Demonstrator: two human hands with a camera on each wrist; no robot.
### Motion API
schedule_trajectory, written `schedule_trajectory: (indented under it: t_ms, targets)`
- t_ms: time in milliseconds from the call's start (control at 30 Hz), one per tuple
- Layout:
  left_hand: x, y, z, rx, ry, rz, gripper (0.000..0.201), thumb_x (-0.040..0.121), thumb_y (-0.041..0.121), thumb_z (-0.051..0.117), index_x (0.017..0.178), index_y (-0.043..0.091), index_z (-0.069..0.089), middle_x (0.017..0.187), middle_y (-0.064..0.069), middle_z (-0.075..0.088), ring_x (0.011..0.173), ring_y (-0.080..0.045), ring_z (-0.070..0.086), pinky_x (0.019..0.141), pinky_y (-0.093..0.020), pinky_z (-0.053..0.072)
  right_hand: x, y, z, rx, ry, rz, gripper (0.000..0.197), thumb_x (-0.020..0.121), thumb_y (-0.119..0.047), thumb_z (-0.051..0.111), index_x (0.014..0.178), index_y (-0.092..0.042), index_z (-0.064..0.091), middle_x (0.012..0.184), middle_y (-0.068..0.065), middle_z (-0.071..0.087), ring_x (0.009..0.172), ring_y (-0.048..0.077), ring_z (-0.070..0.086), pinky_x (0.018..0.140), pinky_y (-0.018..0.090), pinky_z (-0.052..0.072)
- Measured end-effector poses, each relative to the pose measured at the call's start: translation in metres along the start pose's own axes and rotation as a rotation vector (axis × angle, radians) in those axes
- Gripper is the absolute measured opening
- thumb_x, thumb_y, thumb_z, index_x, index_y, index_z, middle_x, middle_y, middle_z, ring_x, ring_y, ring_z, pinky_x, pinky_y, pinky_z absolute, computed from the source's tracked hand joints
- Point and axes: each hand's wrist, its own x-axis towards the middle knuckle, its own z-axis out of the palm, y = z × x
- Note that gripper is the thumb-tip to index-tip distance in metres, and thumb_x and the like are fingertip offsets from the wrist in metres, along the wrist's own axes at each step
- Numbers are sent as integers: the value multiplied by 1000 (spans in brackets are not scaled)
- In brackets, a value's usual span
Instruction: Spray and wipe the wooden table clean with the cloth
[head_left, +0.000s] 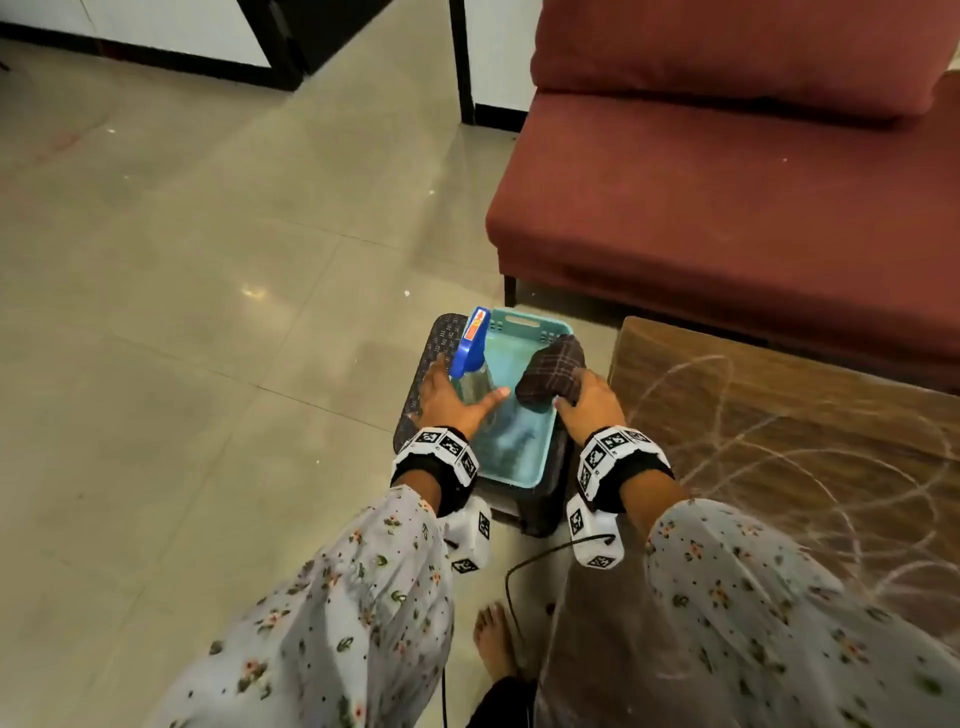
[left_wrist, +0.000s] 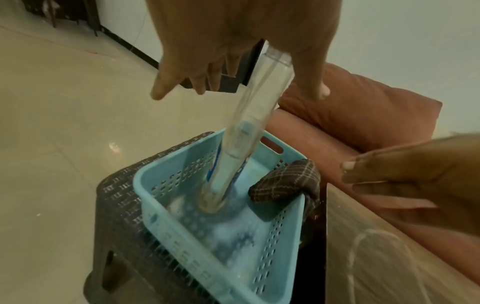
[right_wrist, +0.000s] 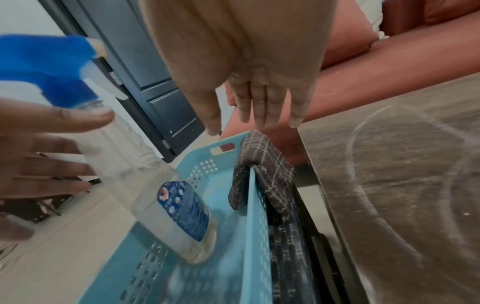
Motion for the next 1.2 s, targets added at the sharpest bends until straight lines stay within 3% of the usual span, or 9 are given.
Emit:
schedule_trajectory:
  t_ms: [167,333,433,533,633,767,933,1100,1200]
  targets:
    - [21,-2,13,-345,41,33,119,36,70,78,138,18,44,137,-9,55,126,-27,51,107,-50,41,39,8,7,-63,-34,3,66,91,-12,54,146,-8,19,152,15,26,138,32,31,113,39,28]
    - [34,2,23,-487,38,160,65,75,29,76,133,10,52,129,-8,62,113,-14,61,98,-25,48,69,22,12,-90,-46,-5,64,91,2,40,148,-9,14,156,12,14,142,30,23,116,36,21]
    - [38,2,27,-552,72,231,38,81,17,71,116,6,64,104,-3,69,90,3,65,84,-12,48,79,28,16,-47,-91,-14,63,94,-2,39,149,-10,8,158,11,9,144,28,15,118,37,15]
    - [40,1,29,-544,91,270,22,80,15,72,89,34,64,83,5,68,80,-5,64,78,-13,47,86,32,15,28,-136,20,66,96,-14,45,149,-17,5,157,14,8,143,32,17,118,38,15]
    - [41,-2,33,-574,149,298,20,79,14,70,87,31,62,73,22,69,74,0,63,76,-13,49,94,38,11,80,-112,5,69,88,-20,60,146,-14,23,149,16,34,135,33,35,114,44,25]
    - [40,6,39,-612,187,367,27,74,23,65,101,20,60,84,17,66,76,-11,63,81,-22,53,92,36,2,73,-93,32,49,78,-27,72,120,-5,58,122,15,61,113,31,56,95,32,42]
    - [34,14,32,-655,257,392,25,70,34,71,88,50,64,74,20,65,74,-6,55,82,-27,50,73,29,1,123,-99,1,40,78,-28,72,111,-7,64,115,14,66,107,29,60,87,28,44]
    - [29,39,18,-672,270,441,33,66,38,74,96,34,60,87,22,69,85,-20,62,87,-48,54,55,29,-16,368,-90,-20,31,77,-24,73,104,-11,64,108,13,67,102,27,63,93,34,48]
    - [15,62,12,-678,219,458,20,68,34,74,82,30,60,70,24,67,63,-13,57,68,-33,53,38,30,-38,688,-29,-17,16,79,-14,70,93,-16,62,95,7,69,82,15,69,83,36,53]
